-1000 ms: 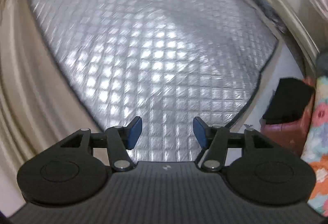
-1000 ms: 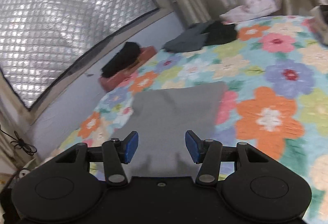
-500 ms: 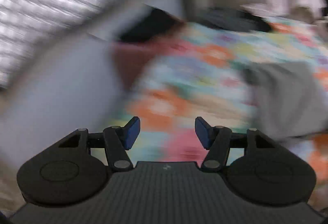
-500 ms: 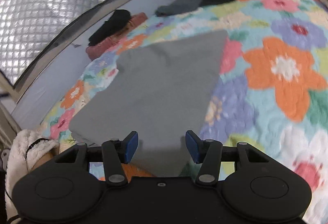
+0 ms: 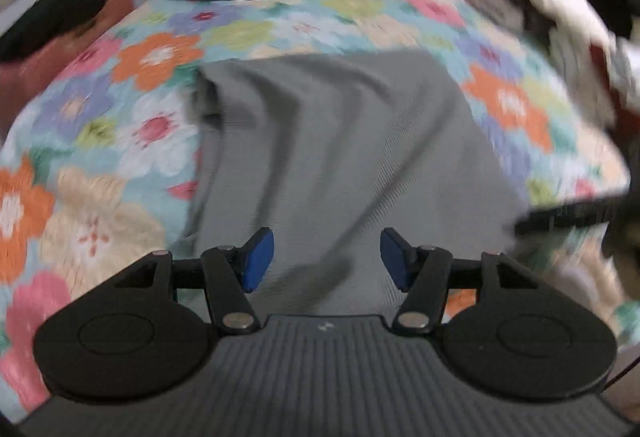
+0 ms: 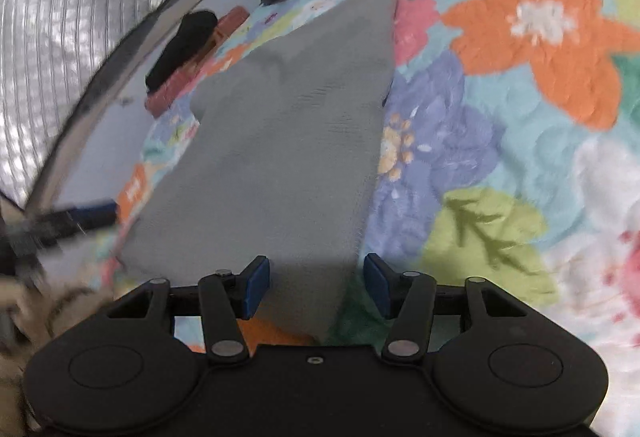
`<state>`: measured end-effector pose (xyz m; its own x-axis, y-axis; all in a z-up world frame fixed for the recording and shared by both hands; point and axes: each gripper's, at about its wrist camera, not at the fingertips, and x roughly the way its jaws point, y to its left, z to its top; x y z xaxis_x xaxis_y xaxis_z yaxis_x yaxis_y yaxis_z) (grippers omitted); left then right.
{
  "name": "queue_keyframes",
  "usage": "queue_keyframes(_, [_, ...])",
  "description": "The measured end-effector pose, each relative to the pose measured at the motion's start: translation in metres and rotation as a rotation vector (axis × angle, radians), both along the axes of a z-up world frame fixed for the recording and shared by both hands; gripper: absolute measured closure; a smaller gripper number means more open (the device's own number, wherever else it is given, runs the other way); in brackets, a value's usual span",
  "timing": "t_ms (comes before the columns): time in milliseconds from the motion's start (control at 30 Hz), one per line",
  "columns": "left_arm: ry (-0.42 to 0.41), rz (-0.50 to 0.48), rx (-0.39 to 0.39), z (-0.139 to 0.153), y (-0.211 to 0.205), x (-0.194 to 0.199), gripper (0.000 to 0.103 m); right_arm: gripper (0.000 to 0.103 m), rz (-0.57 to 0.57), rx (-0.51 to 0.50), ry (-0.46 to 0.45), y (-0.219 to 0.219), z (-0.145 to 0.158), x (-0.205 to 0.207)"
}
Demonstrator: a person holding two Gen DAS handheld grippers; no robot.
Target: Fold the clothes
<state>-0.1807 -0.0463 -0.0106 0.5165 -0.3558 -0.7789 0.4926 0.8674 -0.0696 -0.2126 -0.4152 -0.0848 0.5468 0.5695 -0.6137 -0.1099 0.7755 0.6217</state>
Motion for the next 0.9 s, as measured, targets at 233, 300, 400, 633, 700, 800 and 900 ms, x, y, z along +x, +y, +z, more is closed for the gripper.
queue_keyframes(233, [-0.027, 0.056, 0.033, -0.008, 0.004, 0.017, 0.045, 0.088, 0.068, -0.034, -0.123, 0.013, 0.009, -0.003])
queue_keyframes(300, [-0.073, 0.106, 0.037, 0.002, 0.014, 0.022, 0.042, 0.089, 0.066, -0.066, -0.145, 0.010, 0.020, -0.011])
queue_keyframes(400, [-0.104, 0.192, 0.042, 0.006, 0.032, 0.041, 0.036, 0.091, 0.066, -0.153, -0.141, 0.006, 0.032, -0.024])
queue_keyframes(633, [-0.074, 0.220, -0.092, -0.002, 0.054, 0.095, 0.049, 0.090, 0.042, -0.144, -0.076, 0.001, 0.017, -0.024])
queue_keyframes(700, [-0.074, 0.222, -0.128, -0.005, 0.051, 0.112, 0.095, 0.085, 0.034, -0.138, -0.067, 0.001, 0.017, -0.024])
queue_keyframes(800, [-0.061, 0.213, -0.119, -0.014, 0.043, 0.134, 0.095, 0.080, 0.030, -0.151, -0.062, 0.007, 0.019, -0.016])
queue_keyframes(900, [-0.036, 0.208, -0.138, -0.024, 0.040, 0.152, 0.087, 0.070, 0.035, -0.176, -0.061, 0.015, 0.020, -0.007])
